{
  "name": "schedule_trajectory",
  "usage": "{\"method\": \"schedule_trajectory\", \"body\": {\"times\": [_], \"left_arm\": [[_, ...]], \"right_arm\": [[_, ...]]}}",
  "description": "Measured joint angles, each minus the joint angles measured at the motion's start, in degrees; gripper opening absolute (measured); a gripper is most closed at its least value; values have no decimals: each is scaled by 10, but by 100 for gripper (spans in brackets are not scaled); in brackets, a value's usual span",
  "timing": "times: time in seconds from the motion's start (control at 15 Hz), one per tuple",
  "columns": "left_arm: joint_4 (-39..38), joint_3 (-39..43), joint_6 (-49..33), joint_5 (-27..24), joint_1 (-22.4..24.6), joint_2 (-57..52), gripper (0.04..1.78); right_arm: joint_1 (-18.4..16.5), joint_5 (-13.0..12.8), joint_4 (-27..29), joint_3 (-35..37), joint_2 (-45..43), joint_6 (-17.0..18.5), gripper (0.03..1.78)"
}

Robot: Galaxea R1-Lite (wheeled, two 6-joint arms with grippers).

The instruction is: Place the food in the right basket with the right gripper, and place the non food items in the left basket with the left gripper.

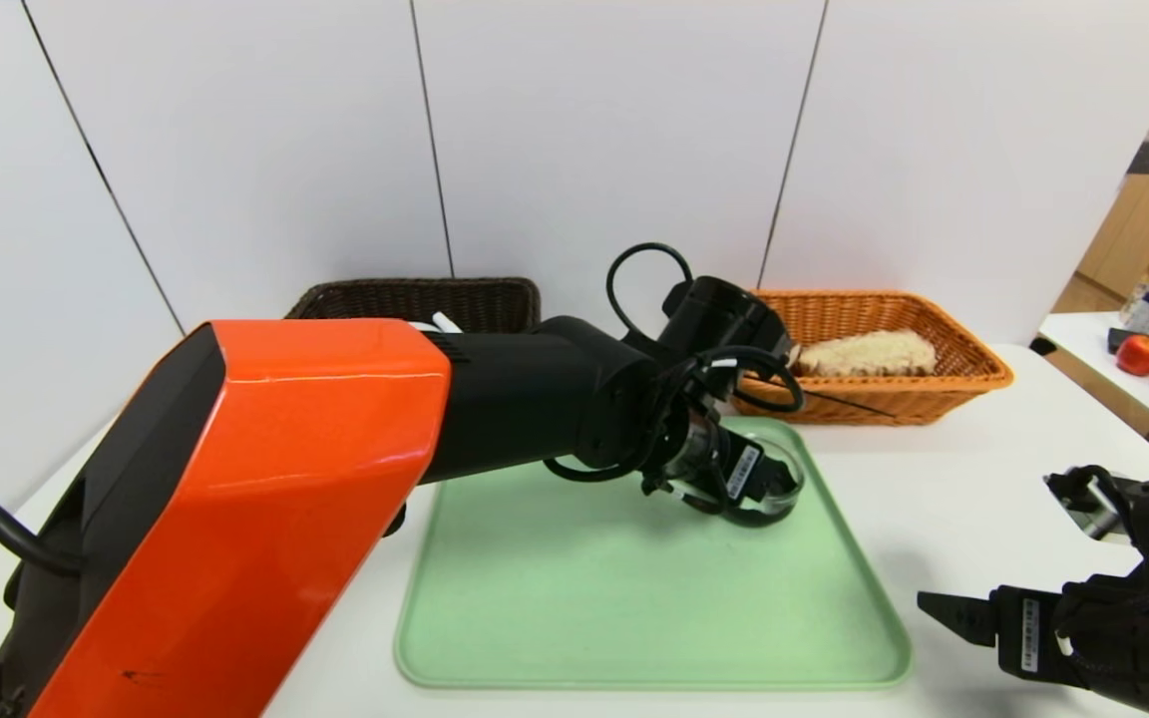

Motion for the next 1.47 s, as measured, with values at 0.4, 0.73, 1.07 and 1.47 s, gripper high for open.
{"method": "schedule_trajectory", "body": {"times": [0.4,0.73,1.07,1.47], "left_arm": [[-30,0,-1,0,-3,0,169],[-32,0,0,-4,-2,9,169],[-36,0,1,-12,-2,19,169],[-47,0,0,-11,-2,22,169]], "right_arm": [[0,0,0,1,0,3,171],[1,-1,0,2,-1,3,171],[1,0,0,8,-2,3,171],[1,0,0,10,-2,4,171]]}}
